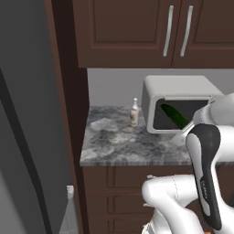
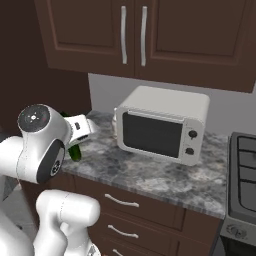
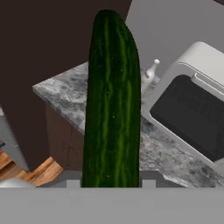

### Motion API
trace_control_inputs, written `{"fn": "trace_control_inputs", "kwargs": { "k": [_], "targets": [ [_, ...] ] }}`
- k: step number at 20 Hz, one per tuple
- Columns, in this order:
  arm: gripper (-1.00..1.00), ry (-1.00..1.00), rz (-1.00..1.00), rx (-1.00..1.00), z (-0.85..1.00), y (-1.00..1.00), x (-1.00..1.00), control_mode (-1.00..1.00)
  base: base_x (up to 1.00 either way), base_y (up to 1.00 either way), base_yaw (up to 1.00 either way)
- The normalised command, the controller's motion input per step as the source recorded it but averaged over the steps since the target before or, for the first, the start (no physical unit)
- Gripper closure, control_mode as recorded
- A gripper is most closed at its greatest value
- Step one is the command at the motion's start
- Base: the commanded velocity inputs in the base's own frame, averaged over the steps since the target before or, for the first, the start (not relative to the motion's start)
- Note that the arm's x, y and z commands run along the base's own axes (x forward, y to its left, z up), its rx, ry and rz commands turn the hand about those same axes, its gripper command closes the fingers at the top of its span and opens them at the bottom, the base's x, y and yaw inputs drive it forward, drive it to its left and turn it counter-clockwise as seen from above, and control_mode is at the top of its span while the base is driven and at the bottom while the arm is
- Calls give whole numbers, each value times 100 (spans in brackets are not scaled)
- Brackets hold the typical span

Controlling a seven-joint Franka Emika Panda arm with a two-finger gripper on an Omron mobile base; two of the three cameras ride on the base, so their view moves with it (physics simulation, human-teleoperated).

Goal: Place the liquors on the top shelf of the fridge to keep them out of children's reach, and place the cucumber on lower shelves for easy access.

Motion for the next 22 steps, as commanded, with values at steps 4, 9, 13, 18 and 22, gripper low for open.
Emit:
{"fn": "trace_control_inputs", "kwargs": {
  "k": [4, 9, 13, 18, 22],
  "targets": [
    [100, 0, 0, 0, 0, 0, 0, 100, -48, 0, 8],
    [100, 0, 0, 0, 0, 0, 0, 100, -60, 0, 15],
    [100, 0, 0, 0, 0, 0, 0, 100, -73, 0, 22],
    [100, 0, 0, 0, 0, 0, 0, 100, -86, 0, 23],
    [100, 0, 0, 0, 0, 0, 0, 100, -89, 7, 24]
  ]
}}
